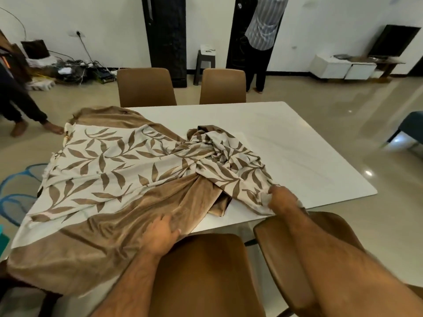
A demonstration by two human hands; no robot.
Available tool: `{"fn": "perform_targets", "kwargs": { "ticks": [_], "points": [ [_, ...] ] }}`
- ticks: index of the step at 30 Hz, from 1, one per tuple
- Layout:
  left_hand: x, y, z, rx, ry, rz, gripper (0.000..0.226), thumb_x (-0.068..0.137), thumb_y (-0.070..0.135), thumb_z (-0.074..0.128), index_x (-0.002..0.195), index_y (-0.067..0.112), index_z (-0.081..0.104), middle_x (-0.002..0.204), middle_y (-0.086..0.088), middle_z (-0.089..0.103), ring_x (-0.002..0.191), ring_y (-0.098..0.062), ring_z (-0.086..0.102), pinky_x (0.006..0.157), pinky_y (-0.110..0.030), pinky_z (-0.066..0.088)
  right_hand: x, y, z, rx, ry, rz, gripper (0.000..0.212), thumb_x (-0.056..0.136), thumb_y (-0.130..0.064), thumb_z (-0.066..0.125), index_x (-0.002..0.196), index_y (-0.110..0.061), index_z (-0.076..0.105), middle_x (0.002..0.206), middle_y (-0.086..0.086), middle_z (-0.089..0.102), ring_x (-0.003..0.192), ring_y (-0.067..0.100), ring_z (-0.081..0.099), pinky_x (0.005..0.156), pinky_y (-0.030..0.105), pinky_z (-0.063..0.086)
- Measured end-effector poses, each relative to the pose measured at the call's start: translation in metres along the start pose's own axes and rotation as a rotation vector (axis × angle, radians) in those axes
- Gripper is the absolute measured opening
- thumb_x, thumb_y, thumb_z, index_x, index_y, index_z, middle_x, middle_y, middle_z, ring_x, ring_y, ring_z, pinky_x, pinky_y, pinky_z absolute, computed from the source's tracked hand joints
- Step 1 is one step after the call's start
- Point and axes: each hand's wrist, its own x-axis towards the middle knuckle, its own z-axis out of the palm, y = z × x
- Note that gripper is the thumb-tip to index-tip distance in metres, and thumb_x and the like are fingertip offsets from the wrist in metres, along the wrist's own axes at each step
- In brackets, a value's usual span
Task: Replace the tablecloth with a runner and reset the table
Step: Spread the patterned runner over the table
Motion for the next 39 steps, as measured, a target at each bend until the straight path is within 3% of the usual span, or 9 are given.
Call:
{"fn": "perform_targets", "kwargs": {
  "ticks": [11, 16, 18, 21, 23, 27, 34, 37, 39],
  "points": [
    [-0.012, 0.180, 0.011, -0.229, 0.099, 0.098, 0.049, 0.094, 0.034, 0.058, 0.140, 0.020, 0.049, 0.135, -0.005, 0.057, 0.119, -0.026, 0.056, 0.097, -0.039, 0.048, 0.023, -0.004, -0.043, 0.218, -0.079, -0.209, 0.038, 0.083, -0.020, 0.069, 0.119, -0.009, 0.064, 0.125, 0.015, 0.063, 0.116, 0.032, 0.058, 0.097, 0.037, 0.049],
    [-0.032, 0.254, 0.048, -0.761, 0.031, -0.152, 0.042, 0.094, 0.050, 0.055, 0.121, 0.017, 0.059, 0.112, -0.004, 0.066, 0.088, -0.015, 0.068, 0.074, -0.038, 0.059, 0.020, 0.043, -0.042, 0.427, -0.138, -0.321, 0.037, 0.085, -0.016, 0.067, 0.121, -0.010, 0.064, 0.125, 0.012, 0.064, 0.114, 0.031, 0.059, 0.097, 0.033, 0.048],
    [-0.046, 0.282, 0.062, -0.950, -0.066, -0.212, 0.043, 0.090, 0.051, 0.061, 0.123, 0.023, 0.057, 0.117, -0.001, 0.062, 0.101, -0.017, 0.064, 0.076, -0.036, 0.058, 0.022, 0.062, -0.052, 0.598, -0.214, -0.295, 0.032, 0.084, -0.014, 0.067, 0.116, -0.011, 0.066, 0.121, 0.012, 0.065, 0.112, 0.032, 0.061, 0.096, 0.038, 0.051],
    [-0.059, 0.318, 0.079, -1.093, -0.163, -0.169, 0.043, 0.083, 0.031, 0.075, 0.121, 0.031, 0.055, 0.121, 0.007, 0.063, 0.114, -0.018, 0.059, 0.091, -0.043, 0.053, 0.016, 0.079, -0.076, 0.918, -0.500, -0.173, 0.026, 0.086, -0.006, 0.065, 0.110, -0.014, 0.059, 0.107, 0.015, 0.068, 0.100, 0.034, 0.068, 0.077, 0.042, 0.060],
    [-0.062, 0.340, 0.081, -1.193, -0.107, -0.104, 0.042, 0.080, 0.016, 0.076, 0.113, 0.034, 0.058, 0.110, 0.006, 0.071, 0.105, -0.017, 0.066, 0.081, -0.038, 0.056, 0.004, 0.089, -0.093, 1.007, -0.686, -0.177, 0.032, 0.092, -0.007, 0.061, 0.119, -0.020, 0.052, 0.106, 0.016, 0.069, 0.091, 0.030, 0.071, 0.067, 0.035, 0.060],
    [-0.054, 0.368, 0.081, -1.290, 0.027, -0.094, 0.035, 0.087, 0.003, 0.061, 0.107, 0.031, 0.064, 0.107, -0.001, 0.072, 0.105, -0.019, 0.064, 0.079, -0.031, 0.049, -0.001, 0.115, -0.113, 1.054, -0.621, -0.267, 0.034, 0.095, -0.015, 0.060, 0.129, -0.017, 0.057, 0.115, 0.010, 0.068, 0.093, 0.024, 0.071, 0.070, 0.033, 0.058],
    [-0.045, 0.396, 0.077, -1.838, 0.090, -0.440, 0.030, 0.092, 0.011, 0.050, 0.117, 0.005, 0.065, 0.109, -0.018, 0.071, 0.103, -0.035, 0.066, 0.097, -0.049, 0.051, 0.030, 0.169, -0.095, 0.932, -0.315, 0.088, 0.028, 0.097, -0.027, 0.057, 0.120, -0.009, 0.057, 0.107, 0.012, 0.066, 0.089, 0.027, 0.068, 0.078, 0.039, 0.058],
    [-0.045, 0.417, 0.081, -2.064, 0.123, -0.494, 0.044, 0.081, 0.011, 0.047, 0.122, 0.006, 0.064, 0.119, -0.016, 0.067, 0.109, -0.035, 0.062, 0.103, -0.053, 0.045, 0.035, 0.179, -0.072, 0.963, -0.548, 0.300, 0.052, 0.096, -0.041, 0.058, 0.136, -0.010, 0.045, 0.133, 0.018, 0.052, 0.114, 0.036, 0.056, 0.085, 0.046, 0.054],
    [-0.049, 0.435, 0.086, -2.115, 0.131, -0.500, 0.045, 0.081, 0.014, 0.046, 0.121, 0.005, 0.064, 0.120, -0.020, 0.066, 0.107, -0.038, 0.061, 0.097, -0.053, 0.048, 0.043, 0.184, -0.060, 1.039, -0.759, 0.392, 0.058, 0.091, -0.054, 0.059, 0.129, -0.011, 0.051, 0.125, 0.021, 0.056, 0.104, 0.037, 0.061, 0.079, 0.047, 0.057]
  ]
}}
